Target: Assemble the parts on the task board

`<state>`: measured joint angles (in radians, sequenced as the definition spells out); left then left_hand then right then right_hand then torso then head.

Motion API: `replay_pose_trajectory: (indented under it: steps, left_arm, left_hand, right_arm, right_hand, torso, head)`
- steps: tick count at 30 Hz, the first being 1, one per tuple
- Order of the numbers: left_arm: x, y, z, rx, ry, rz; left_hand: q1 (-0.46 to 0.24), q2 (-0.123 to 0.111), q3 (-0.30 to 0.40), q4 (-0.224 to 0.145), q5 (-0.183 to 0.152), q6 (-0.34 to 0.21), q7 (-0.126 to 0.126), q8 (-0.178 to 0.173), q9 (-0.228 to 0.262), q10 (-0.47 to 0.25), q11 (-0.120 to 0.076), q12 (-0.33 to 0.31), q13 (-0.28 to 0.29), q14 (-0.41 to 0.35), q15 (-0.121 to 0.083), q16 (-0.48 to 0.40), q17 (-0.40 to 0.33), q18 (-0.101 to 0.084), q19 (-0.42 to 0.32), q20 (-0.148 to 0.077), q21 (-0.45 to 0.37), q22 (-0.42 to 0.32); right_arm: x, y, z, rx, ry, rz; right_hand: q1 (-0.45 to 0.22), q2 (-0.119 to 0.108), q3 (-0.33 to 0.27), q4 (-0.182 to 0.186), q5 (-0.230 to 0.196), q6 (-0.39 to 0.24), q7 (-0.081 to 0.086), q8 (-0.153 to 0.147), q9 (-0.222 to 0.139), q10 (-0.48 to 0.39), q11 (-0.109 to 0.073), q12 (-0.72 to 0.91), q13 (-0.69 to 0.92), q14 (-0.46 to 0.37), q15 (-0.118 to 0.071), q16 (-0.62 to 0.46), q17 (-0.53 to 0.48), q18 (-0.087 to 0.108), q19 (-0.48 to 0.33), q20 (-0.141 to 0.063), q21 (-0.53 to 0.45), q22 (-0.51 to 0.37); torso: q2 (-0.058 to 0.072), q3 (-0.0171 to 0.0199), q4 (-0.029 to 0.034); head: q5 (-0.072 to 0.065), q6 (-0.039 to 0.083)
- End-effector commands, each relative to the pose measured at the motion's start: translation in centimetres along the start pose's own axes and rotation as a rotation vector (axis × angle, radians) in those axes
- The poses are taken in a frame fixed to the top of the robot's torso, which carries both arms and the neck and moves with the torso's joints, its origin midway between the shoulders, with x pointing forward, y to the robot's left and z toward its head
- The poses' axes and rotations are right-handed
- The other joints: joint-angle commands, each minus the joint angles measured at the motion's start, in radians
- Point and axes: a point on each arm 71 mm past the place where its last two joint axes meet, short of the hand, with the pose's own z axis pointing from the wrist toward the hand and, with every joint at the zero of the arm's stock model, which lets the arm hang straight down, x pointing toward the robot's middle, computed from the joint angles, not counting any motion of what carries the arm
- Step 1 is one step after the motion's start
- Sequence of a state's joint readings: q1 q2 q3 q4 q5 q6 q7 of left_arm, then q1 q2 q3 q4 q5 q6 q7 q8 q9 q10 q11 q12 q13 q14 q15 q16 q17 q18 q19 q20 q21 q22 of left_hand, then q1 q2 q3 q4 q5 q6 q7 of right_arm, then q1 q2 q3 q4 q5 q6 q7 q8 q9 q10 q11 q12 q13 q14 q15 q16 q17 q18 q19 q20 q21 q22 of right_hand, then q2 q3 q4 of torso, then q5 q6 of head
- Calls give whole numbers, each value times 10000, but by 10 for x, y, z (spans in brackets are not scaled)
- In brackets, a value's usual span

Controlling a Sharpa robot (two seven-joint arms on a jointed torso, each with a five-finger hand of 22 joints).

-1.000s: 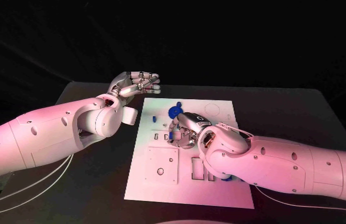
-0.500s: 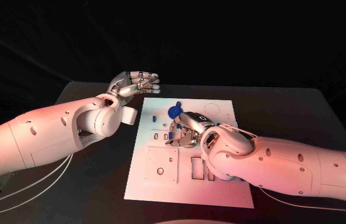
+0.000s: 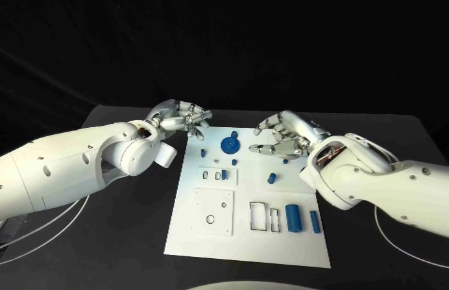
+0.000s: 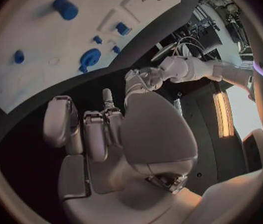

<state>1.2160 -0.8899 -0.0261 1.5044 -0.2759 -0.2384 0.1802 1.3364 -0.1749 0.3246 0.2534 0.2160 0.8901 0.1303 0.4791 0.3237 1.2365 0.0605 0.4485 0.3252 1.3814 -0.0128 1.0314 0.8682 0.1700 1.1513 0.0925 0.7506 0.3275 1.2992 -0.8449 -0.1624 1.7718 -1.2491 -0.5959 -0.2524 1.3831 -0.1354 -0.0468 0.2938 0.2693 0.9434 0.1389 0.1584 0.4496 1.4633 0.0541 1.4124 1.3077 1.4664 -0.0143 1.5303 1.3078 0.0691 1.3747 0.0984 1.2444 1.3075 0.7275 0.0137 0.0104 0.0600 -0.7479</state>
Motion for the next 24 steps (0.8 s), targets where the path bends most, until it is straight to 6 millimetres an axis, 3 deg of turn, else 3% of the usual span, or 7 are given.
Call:
replay_pose_trajectory:
  steps: [1,2,3,5,8,18,24]
  left_arm:
    - [11,11,-2,-1979,1826,2076]
    - [11,12,-2,-2240,1983,2415]
    - [13,12,-1,-2737,2303,3105]
    - [15,13,0,-3233,2637,3786]
    - [22,13,3,-4010,3109,4968]
    - [46,6,20,-5010,3882,7540]
    - [57,4,29,-5255,4272,8385]
  left_hand:
    - [-210,342,-213,325,116,-456,-323,1294,848,-688,-238,2843,2072,522,-197,2711,2643,86,-114,-189,1283,829]
    - [-704,488,-293,390,151,-800,-273,2045,1339,-968,-465,4873,3750,805,-333,3480,3542,120,-366,-237,2080,1372]
    - [-1032,517,-382,383,49,-847,-279,2186,1423,-766,-348,5483,4429,887,-235,3662,3831,98,-418,-266,2295,1613]
    - [-1281,585,-423,387,36,-683,-410,2607,1653,-90,-440,6728,5806,1107,-315,4008,4334,-29,-104,-311,3078,2677]
    - [-1964,686,-659,414,21,-686,-535,3003,1931,377,-554,7657,6851,1243,-425,4190,4577,-144,128,-410,3785,3583]
    - [-2497,807,-907,413,-69,-709,-631,3285,2160,818,-648,8373,7722,1345,-509,4320,4759,-277,420,-483,4467,4557]
    - [-2484,856,-894,407,-41,-709,-647,3324,2195,786,-663,8356,7660,1347,-523,4320,4751,-285,437,-493,4522,4623]
  right_arm:
    - [-16,-8,-3,166,-206,1130]
    - [-21,-12,-4,313,-265,1212]
    - [-30,-20,-5,605,-388,1360]
    - [-37,-28,-7,884,-514,1481]
    - [-48,-40,-8,1297,-697,1618]
    - [-55,-52,-9,1771,-725,1688]
    - [-55,-53,-8,1883,-677,1637]
  right_hand:
    - [-21,7,-53,-3,3,62,8,65,11,-23,37,-50,1069,705,35,-25,1047,122,-6,-6,-3,347]
    - [-25,10,-55,-2,3,64,7,68,12,-21,37,-47,1072,708,35,-22,1059,121,-3,-6,2,351]
    - [-25,10,-55,-2,3,64,7,68,12,-21,37,-47,1072,708,35,-22,1059,121,-3,-6,2,351]
    - [-29,12,-57,-2,3,65,6,70,13,-21,36,-48,1071,708,34,-22,1061,118,4,-7,12,359]
    - [-41,17,-66,-3,2,69,4,76,15,-19,34,-45,1074,709,32,-22,1063,119,2,-8,7,357]
    - [-79,18,-97,-2,-1,66,1,86,18,-33,31,-67,1053,705,29,-28,1047,120,0,-11,-1,355]
    - [-79,18,-97,-2,-1,66,1,86,18,-33,31,-67,1053,705,29,-28,1047,120,0,-11,-1,355]
  torso:
    - [-107,67,-28]
    - [-119,79,-29]
    - [-140,94,-31]
    - [-162,114,-28]
    - [-192,143,-14]
    - [-218,160,2]
    - [-201,151,-3]
  head:
    - [39,-36]
    - [50,-48]
    - [70,-73]
    - [81,-87]
    - [64,-126]
    - [46,-174]
    - [52,-192]
